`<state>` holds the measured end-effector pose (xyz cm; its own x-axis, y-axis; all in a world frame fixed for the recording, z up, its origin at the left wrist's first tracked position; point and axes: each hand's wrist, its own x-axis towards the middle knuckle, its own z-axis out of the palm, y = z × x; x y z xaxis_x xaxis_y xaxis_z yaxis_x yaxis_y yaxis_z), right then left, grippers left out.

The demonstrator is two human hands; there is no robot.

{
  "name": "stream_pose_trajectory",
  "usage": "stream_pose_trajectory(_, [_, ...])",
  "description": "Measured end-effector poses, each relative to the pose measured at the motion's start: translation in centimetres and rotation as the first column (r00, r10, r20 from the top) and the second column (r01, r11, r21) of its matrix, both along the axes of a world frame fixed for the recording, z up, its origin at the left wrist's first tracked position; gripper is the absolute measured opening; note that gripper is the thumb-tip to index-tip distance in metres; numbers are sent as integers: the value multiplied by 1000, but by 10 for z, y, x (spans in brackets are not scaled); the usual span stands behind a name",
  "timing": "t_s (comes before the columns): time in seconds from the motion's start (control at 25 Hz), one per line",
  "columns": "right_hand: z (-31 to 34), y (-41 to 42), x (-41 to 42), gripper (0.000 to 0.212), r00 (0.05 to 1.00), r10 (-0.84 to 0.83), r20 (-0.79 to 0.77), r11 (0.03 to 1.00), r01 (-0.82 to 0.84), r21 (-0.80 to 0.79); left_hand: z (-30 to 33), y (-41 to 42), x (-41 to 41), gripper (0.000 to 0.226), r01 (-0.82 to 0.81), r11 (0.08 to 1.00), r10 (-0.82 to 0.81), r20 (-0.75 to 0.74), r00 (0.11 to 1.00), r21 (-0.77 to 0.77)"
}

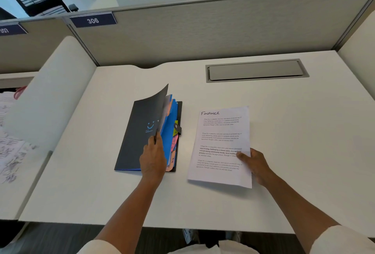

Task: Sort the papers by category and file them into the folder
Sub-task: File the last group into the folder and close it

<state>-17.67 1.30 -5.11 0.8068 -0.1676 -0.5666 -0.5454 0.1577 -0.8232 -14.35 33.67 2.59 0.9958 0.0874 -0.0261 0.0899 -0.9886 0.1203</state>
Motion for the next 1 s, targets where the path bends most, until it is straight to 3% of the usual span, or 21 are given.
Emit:
stream_pose_trajectory(0.16, [8,4,1,19,999,-42,30,999,43,-20,3,7,1,62,16,995,-14,18,1000,-96])
stream_pose_trajectory(0.44, [49,40,41,19,960,-159,229,975,189,-115,6,14,1,61,-1,966,3,7,1000,-259])
stream_pose_trajectory(0.68, [65,92,66,8,971,52,231,950,23,-310,5,10,-3,58,-16,938,17,-1,1000,-347])
stream_pose_trajectory(0.84, [62,113,62,14,968,187,165,911,-108,-399,9,7,-4,54,-28,923,28,-5,1000,-385])
stream_pose_trajectory(1.0, [59,119,61,18,974,205,100,899,-147,-413,7,2,-7,53,-30,923,27,-12,1000,-383])
